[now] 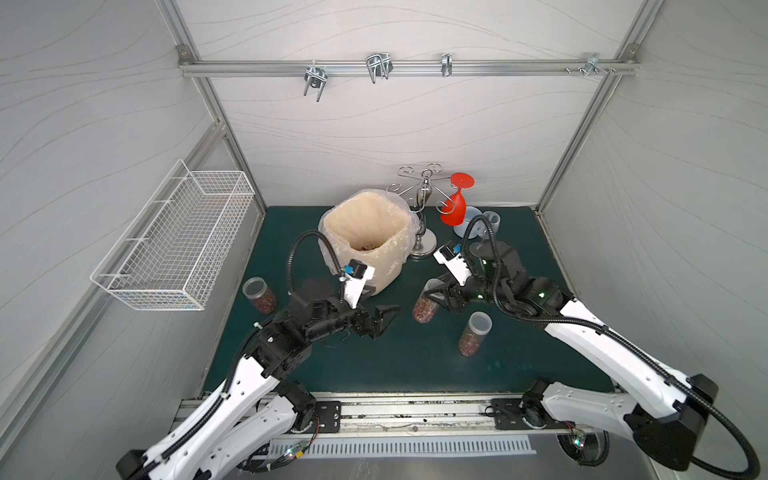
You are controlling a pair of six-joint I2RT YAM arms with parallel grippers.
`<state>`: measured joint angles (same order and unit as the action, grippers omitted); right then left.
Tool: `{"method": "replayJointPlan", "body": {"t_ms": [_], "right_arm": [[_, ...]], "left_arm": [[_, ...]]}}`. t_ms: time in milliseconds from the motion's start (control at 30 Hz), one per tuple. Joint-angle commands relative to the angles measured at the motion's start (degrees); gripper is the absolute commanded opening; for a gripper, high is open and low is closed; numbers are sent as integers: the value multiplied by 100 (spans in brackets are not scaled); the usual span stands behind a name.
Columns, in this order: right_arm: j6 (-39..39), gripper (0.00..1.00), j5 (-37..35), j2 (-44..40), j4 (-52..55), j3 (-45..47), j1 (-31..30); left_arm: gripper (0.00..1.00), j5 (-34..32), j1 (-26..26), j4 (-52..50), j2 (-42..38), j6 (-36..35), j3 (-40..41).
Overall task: Empty the moldy dried flower tea in the jars
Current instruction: Pick up the jar from the center of the board.
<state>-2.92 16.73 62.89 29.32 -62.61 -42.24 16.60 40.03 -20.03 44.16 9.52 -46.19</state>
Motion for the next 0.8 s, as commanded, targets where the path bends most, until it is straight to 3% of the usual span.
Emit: {"method": "replayJointPlan", "body": {"t_ms": [0,233,500,767], "right_arm": [[-253,38,425,-228,117,-107,333],[-380,37,723,-397,321,-135,722],[-659,35,1057,-333,185,-143,751],[-1142,32,1371,-163,-296,-106,617]], "left_arm": [[98,-566,469,495,387,-592,-242],[99,-538,777,1497,960,-1115,-33],[99,452,789,2173,1173,-1484,388],[99,529,787,2615,1284,-1534,621]]}}
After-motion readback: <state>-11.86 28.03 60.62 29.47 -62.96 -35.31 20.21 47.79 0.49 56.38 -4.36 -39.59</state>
